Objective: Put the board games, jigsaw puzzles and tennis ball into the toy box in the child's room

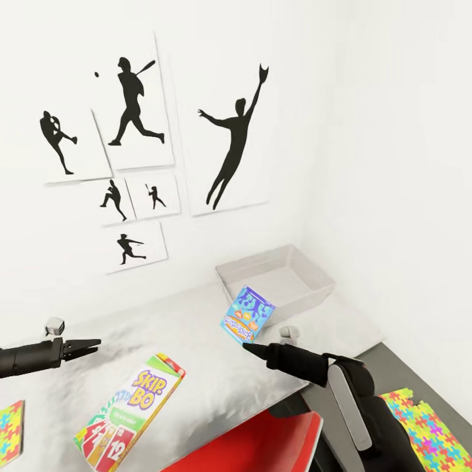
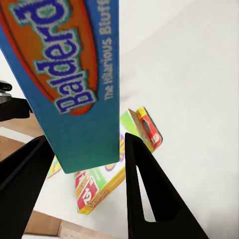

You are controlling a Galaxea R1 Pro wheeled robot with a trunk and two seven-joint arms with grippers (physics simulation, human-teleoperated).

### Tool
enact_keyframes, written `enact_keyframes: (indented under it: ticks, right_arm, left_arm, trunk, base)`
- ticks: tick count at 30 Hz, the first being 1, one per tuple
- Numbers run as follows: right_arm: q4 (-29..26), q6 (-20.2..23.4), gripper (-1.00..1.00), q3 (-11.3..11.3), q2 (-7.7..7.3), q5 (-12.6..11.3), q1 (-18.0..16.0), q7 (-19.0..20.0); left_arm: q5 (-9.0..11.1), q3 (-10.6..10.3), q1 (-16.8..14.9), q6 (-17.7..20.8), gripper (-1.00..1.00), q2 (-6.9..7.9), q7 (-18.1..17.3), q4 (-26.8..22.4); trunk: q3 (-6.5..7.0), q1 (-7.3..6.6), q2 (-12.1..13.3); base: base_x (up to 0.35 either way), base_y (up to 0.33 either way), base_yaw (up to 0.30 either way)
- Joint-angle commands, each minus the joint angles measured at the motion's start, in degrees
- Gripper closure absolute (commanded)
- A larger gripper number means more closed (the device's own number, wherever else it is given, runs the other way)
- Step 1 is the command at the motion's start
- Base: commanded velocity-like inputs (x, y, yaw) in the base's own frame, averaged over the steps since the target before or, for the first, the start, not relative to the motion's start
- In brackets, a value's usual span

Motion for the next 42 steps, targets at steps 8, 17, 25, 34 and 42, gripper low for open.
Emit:
enact_keyframes:
  ticks: [8,17,25,34,42]
  right_arm:
    - [0.0,0.3,1.0,-0.1,0.03,0.0,-0.1,0.2]
    - [0.0,0.1,1.0,-0.1,0.03,0.0,-0.1,0.1]
    - [0.0,0.1,1.0,0.0,0.03,0.0,-0.1,0.0]
    - [0.0,0.3,1.0,-0.1,0.03,-0.1,-0.1,0.1]
    - [0.0,0.4,1.0,-0.3,0.03,-0.1,-0.1,0.4]
  left_arm:
    - [0.0,0.0,0.0,0.6,-1.0,-0.03,-0.2,0.0]
    - [0.0,0.1,0.0,0.6,-1.0,0.03,-0.2,0.0]
    - [0.0,0.1,0.0,0.6,-1.0,0.03,-0.2,0.0]
    - [-0.1,0.1,0.0,0.6,-1.0,0.03,-0.2,0.0]
    - [-0.1,0.1,0.0,0.6,-1.0,0.03,-0.2,0.0]
  trunk:
    - [-0.12,0.04,-0.1]
    - [-0.12,0.04,-0.1]
    - [-0.12,0.04,-0.1]
    - [-0.12,0.04,-0.1]
    - [-0.12,0.04,-0.1]
  base:
    - [0.027,0.0,0.006]
    - [0.019,0.0,0.0]
    - [0.008,0.0,0.0]
    - [0.0,0.0,0.0]
    - [0.0,0.0,0.0]
